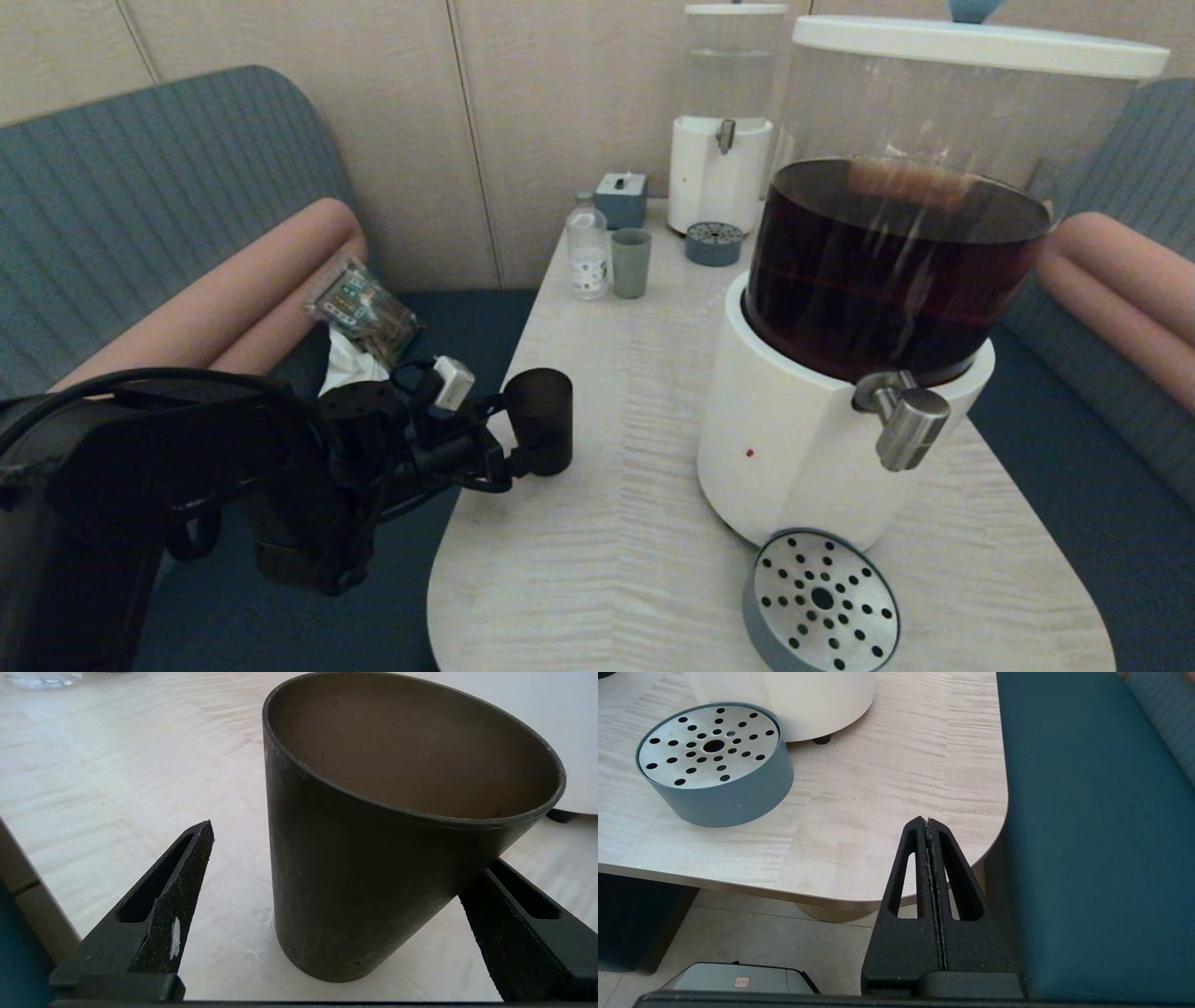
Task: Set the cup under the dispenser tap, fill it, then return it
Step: Pick up the cup
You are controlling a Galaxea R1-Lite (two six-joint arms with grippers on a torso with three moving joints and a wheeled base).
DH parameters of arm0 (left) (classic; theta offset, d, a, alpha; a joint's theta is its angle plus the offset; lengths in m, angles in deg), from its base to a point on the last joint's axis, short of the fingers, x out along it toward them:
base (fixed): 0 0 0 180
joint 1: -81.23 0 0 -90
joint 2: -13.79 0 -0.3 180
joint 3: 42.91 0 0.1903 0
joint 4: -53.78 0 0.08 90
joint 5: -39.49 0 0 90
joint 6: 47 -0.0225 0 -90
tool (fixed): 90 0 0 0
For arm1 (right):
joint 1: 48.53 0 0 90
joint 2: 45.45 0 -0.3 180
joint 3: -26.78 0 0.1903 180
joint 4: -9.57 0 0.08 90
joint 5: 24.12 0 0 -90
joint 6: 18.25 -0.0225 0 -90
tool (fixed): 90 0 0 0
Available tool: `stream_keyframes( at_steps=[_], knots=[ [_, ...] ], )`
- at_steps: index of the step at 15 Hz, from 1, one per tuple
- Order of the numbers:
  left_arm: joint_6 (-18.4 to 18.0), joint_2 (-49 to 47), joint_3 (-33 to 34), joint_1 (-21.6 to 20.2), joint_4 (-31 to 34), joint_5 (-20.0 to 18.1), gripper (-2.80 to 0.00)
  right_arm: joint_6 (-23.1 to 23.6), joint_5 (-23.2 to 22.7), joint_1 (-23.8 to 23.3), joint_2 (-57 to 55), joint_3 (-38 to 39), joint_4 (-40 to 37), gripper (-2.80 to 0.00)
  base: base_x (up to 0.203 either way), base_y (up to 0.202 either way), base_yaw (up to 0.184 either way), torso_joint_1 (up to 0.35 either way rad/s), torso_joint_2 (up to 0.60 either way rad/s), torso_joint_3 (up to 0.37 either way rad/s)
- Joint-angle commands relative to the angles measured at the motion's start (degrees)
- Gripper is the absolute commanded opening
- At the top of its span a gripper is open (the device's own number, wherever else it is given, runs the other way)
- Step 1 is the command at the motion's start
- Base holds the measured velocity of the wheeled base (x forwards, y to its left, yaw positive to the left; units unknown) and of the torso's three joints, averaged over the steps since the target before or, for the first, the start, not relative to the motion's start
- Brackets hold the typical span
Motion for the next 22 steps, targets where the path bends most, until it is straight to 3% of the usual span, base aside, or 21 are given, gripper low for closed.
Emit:
stream_keyframes(
  at_steps=[1,7,8,14,17,22],
  knots=[
    [0.01,-0.44,-0.59,0.14,-0.48,-0.08,0.0,0.02,-0.01,0.0,0.02,0.0,-0.07,-2.8,0.0,0.0,0.0,0.0,0.0,0.0],
    [0.01,-0.72,-1.2,0.49,-0.48,0.75,0.0,0.03,-0.01,0.0,0.02,0.0,-0.07,-2.8,0.0,0.0,0.0,0.0,0.0,0.0],
    [-0.07,-1.06,-1.2,0.49,-0.48,0.8,-2.8,0.02,-0.01,0.0,0.02,0.0,-0.07,-2.8,0.0,0.0,0.0,0.0,0.0,0.0],
    [0.0,-0.71,-0.57,0.93,-0.48,0.93,-2.8,0.02,-0.01,0.0,0.02,0.0,-0.07,-2.8,0.0,0.0,0.0,0.0,0.0,0.0],
    [0.63,1.28,1.21,2.65,-0.48,5.15,-2.8,0.02,-0.01,0.0,0.02,0.0,-0.07,-2.8,0.0,0.0,0.0,0.0,0.0,0.0],
    [1.47,13.38,12.67,4.32,-0.48,5.87,-2.8,0.02,-0.01,0.0,0.02,0.0,-0.07,-2.8,0.0,0.0,0.0,0.0,0.0,0.0]
  ],
)
